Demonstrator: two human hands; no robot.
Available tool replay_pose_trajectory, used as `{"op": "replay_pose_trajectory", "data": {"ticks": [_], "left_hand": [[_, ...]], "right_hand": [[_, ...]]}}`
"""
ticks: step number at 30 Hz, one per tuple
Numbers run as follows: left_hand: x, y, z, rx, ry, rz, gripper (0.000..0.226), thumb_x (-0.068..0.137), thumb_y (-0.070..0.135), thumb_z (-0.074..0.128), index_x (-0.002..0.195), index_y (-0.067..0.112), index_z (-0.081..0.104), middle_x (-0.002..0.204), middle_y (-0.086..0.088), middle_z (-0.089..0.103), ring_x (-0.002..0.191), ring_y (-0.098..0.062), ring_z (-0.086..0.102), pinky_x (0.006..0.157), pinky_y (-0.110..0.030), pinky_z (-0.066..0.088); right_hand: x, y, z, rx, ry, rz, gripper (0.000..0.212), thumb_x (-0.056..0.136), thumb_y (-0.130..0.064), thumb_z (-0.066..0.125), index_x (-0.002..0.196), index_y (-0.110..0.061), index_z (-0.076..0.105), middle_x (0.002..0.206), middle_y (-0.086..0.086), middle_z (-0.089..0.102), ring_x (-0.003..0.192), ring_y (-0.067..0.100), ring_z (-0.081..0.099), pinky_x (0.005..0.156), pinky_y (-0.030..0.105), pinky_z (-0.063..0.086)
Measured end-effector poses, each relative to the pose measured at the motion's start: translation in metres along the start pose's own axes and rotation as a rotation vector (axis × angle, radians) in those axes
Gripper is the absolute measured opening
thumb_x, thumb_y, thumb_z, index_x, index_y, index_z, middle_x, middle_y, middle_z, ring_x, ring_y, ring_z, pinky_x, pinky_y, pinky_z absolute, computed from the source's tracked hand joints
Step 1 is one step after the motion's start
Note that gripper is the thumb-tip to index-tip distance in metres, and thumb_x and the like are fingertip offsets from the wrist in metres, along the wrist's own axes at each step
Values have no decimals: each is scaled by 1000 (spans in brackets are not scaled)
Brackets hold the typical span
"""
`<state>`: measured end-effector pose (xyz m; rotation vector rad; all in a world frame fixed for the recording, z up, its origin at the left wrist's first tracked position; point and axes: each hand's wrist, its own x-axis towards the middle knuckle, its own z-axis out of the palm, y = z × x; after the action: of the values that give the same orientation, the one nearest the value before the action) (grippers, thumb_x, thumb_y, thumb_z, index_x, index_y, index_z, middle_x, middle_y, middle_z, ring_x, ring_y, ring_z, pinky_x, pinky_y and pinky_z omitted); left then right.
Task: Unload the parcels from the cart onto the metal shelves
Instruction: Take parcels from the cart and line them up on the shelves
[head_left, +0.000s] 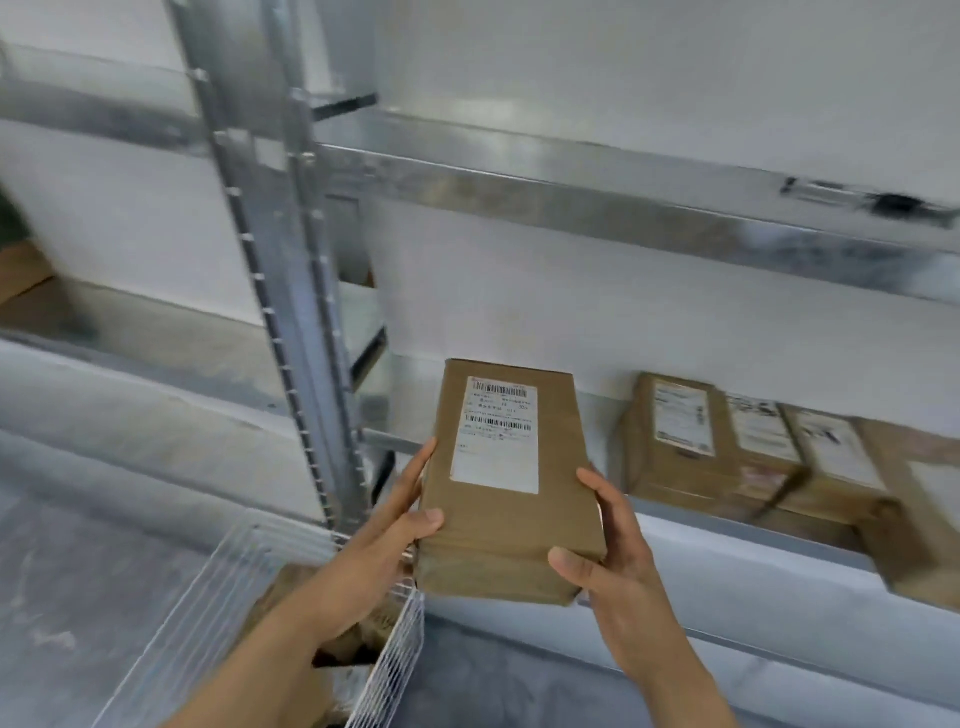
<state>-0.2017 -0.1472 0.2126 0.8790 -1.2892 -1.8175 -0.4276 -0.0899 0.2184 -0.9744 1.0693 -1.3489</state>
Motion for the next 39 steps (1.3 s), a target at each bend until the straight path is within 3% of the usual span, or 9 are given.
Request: {"op": "replay_pose_trajectory", "data": {"ticks": [5,12,16,20,22,26,29,32,39], "left_hand": [[60,-7,50,26,-73,-46,77,65,49,72,127,68,31,138,27,46,128,-11,48,104,-51,41],[132,-5,86,94,-7,-53,70,63,50,62,121,74,31,131,31,50,125,-9,49,102,-49,42],[154,0,87,93,37,-46,72,62,49,61,124,71,32,133,28,50,121,-11,52,92,-44,47],[166,-10,85,57,82,-78,73,59,48,63,124,68,36,129,25,54,117,-15,54,86,-41,50],[172,-18,83,37,95,-97,76,58,48,63,127,65,35,130,21,55,117,-17,55,87,-42,50],[188,-33,73,-7,125,-122,79,56,46,65,129,61,39,131,17,56,119,-22,53,83,-43,50],[198,-37,69,-18,133,-138,78,55,47,64,128,60,40,129,18,56,119,-20,53,82,-43,50],[203,-40,67,-16,131,-142,75,56,48,63,127,61,41,127,18,58,117,-18,54,86,-44,50],[210,-50,64,-5,130,-172,72,60,44,64,126,61,41,119,17,63,111,-18,58,84,-41,51]], "right_hand": [[11,-19,-64,22,98,-9,98,41,-32,97,129,-26,55,127,-7,63,115,15,61,82,28,55],[63,-35,-127,-18,92,-10,93,47,-28,95,131,-25,55,135,-5,58,123,13,55,92,30,52],[86,-39,-140,-58,88,18,81,56,-5,86,128,-25,56,128,-8,63,114,6,60,86,24,54],[98,-37,-147,-144,54,44,76,64,6,82,128,-23,54,111,-27,67,103,-4,63,80,17,53],[101,-33,-149,-177,65,49,72,67,10,78,127,-21,54,115,-27,65,99,-5,65,75,13,52],[107,-21,-149,-231,97,46,75,64,-5,86,127,-31,55,138,-1,54,109,6,64,83,20,55],[112,-14,-147,-318,146,48,73,61,-20,90,120,-47,57,138,-5,55,117,10,60,93,28,54],[116,-12,-147,-434,192,46,73,62,-24,89,122,-45,54,138,-8,52,120,6,55,96,22,50],[125,-8,-145,-711,239,66,80,54,-58,82,125,-56,46,121,-33,33,125,9,39,109,35,37]]}}
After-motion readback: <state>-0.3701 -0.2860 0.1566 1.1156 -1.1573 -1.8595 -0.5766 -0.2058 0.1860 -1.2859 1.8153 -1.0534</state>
